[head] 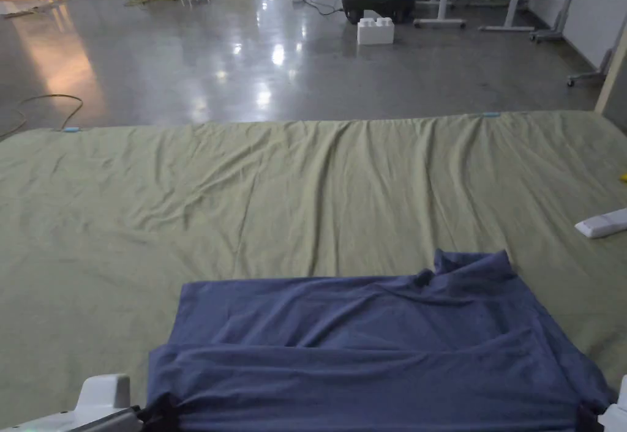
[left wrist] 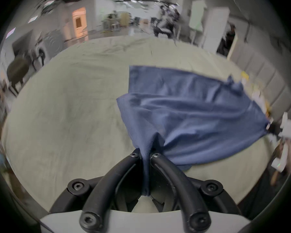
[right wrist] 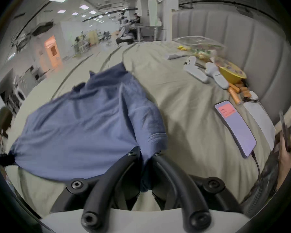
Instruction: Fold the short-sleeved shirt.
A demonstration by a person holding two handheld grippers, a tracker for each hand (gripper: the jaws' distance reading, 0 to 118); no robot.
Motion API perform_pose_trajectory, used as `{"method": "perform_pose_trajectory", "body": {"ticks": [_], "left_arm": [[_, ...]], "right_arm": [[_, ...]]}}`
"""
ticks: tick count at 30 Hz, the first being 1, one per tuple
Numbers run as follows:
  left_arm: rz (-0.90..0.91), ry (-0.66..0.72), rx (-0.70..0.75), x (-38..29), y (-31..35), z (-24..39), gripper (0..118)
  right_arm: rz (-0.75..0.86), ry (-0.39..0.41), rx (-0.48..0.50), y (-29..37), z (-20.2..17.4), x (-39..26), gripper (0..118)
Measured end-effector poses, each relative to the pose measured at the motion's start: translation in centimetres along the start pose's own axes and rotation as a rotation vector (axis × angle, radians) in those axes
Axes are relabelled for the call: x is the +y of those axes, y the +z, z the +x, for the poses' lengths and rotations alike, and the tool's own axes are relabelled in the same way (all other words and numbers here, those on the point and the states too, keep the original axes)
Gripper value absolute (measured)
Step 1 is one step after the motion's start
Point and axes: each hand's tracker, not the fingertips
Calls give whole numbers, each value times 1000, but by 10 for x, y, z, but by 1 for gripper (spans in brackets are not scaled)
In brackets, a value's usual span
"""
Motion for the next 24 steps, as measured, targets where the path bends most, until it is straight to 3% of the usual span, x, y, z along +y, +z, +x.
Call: {"method": "perform_pose_trajectory", "body": {"ticks": [4,13,14,15,16,17,18,24], "left_arm": [[2,-234,90,-20,41,22,7],[-89,-177,63,-93,50,16,9],[-84,-153,61,-94,47,13,14],[-77,-134,62,-93,44,11,28],[-80,-125,101,-94,42,7,56],[-62,-127,132,-93,44,5,74],[-36,-131,140,-91,49,3,82],[357,-36,44,-63,138,8,83]], "right_arm": [[24,75,-19,36,-3,-14,9],[-47,110,-15,68,14,-74,9],[-49,110,-12,66,14,-76,10],[-66,119,-10,62,15,-76,17],[-81,131,-20,60,15,-77,41],[-77,138,-27,60,17,-77,62],[-66,141,-25,63,19,-77,73],[165,132,102,120,23,-52,72]]}}
